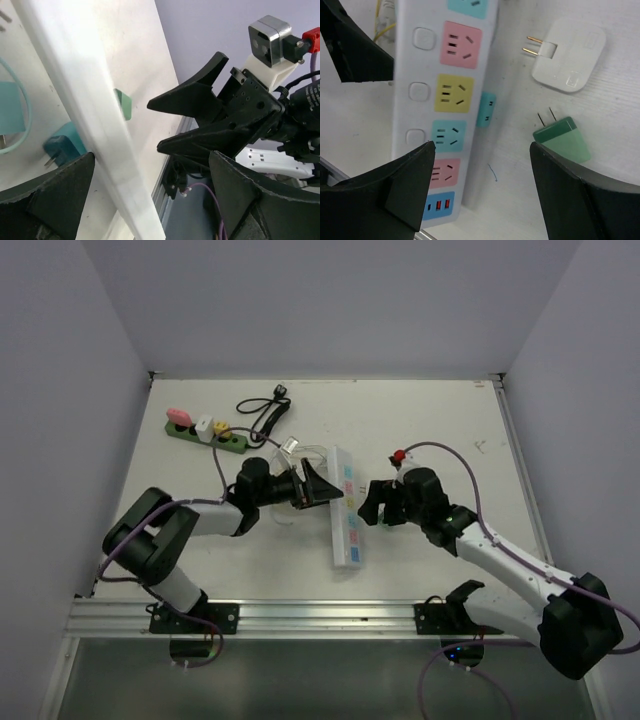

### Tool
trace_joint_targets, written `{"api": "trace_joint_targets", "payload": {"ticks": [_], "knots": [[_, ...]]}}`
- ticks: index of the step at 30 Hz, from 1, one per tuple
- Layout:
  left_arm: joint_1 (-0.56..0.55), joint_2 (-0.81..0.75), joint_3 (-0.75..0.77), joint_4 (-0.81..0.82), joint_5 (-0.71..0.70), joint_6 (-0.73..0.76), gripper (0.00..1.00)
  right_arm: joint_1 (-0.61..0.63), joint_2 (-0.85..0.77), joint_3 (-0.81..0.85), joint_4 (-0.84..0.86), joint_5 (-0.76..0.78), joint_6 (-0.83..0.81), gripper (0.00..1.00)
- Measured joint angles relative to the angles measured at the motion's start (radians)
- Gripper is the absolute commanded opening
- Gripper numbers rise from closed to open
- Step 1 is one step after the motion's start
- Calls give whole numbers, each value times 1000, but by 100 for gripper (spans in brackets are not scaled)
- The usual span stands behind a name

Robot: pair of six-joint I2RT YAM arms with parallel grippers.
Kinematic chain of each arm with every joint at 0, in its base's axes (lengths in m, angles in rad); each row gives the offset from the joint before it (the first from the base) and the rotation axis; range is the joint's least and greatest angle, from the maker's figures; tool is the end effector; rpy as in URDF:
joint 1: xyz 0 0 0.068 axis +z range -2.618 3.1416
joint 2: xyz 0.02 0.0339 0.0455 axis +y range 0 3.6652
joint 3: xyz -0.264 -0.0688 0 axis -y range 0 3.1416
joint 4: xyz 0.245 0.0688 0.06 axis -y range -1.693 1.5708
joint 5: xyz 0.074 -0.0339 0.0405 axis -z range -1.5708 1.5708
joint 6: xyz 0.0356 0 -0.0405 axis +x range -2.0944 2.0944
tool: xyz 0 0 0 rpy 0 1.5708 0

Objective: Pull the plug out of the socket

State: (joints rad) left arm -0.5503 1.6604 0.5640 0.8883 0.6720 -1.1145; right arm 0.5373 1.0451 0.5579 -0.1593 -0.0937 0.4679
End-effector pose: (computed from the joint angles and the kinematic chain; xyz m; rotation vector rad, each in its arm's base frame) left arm 0.2514 -0.1803 0.1649 -0.0130 2.1181 -1.7012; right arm 0.1868 0.1152 0.2142 -0.1331 2.2906 0.6447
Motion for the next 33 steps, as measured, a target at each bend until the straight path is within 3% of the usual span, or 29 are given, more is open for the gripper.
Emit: {"api": "trace_joint_targets", "payload": {"ticks": [7,16,24,33], "knots": [[0,-327,75,-453,-207,219,99,172,125,135,-36,158,-5,84],[37,-613,164,-954,-537,452,99,265,376,315,-102,304,6,85],[221,-813,186,-1170,-724,606,99,322,542,418,-126,354,41,87],[230,-865,144,-1239,-833,679,99,391,655,532,-160,413,71,85]]}}
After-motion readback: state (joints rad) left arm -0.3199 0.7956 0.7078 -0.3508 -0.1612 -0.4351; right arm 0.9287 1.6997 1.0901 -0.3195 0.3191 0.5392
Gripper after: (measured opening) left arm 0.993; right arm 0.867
